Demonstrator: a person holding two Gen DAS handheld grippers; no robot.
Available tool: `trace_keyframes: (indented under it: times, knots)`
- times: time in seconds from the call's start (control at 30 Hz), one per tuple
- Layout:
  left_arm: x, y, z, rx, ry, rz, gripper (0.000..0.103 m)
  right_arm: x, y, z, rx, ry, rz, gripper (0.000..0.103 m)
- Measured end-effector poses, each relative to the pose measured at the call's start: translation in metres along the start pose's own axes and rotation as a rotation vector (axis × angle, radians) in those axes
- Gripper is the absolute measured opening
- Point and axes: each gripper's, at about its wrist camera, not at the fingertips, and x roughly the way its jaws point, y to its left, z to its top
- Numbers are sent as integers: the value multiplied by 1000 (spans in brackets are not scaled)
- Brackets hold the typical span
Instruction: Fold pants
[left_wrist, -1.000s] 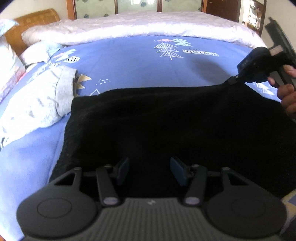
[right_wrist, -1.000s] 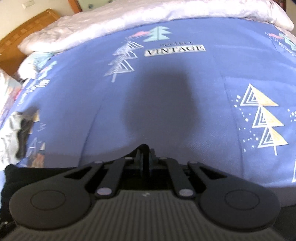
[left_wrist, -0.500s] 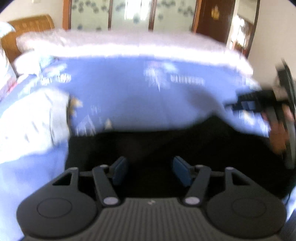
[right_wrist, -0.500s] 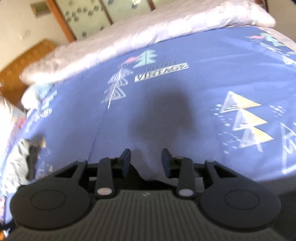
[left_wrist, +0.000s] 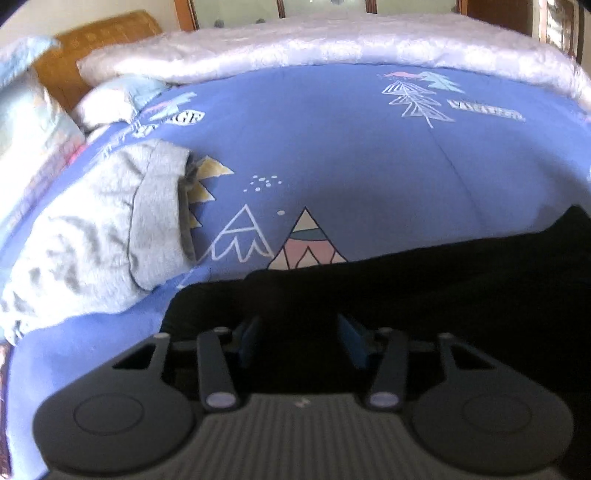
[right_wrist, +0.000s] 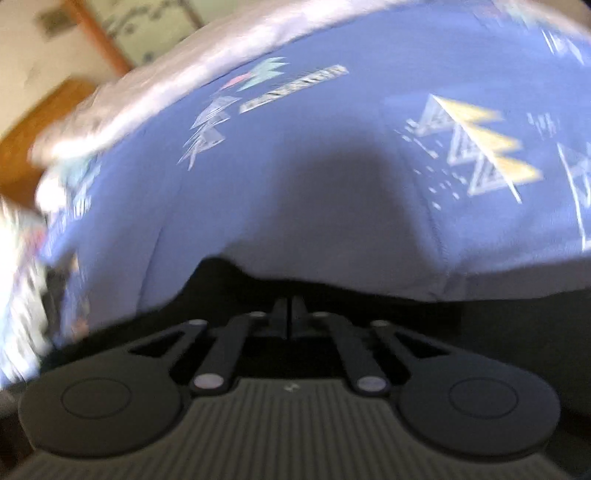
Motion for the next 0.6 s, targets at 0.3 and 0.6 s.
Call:
trace_keyframes:
  times: [0.3, 0.6]
  knots:
    - [-45, 2, -3, -46, -11, -2, 52, -46, 25, -22, -133, -63, -46, 18]
    - [-105, -2, -35, -105, 19, -85, 53, -109, 26, -93, -171, -92, -5, 21]
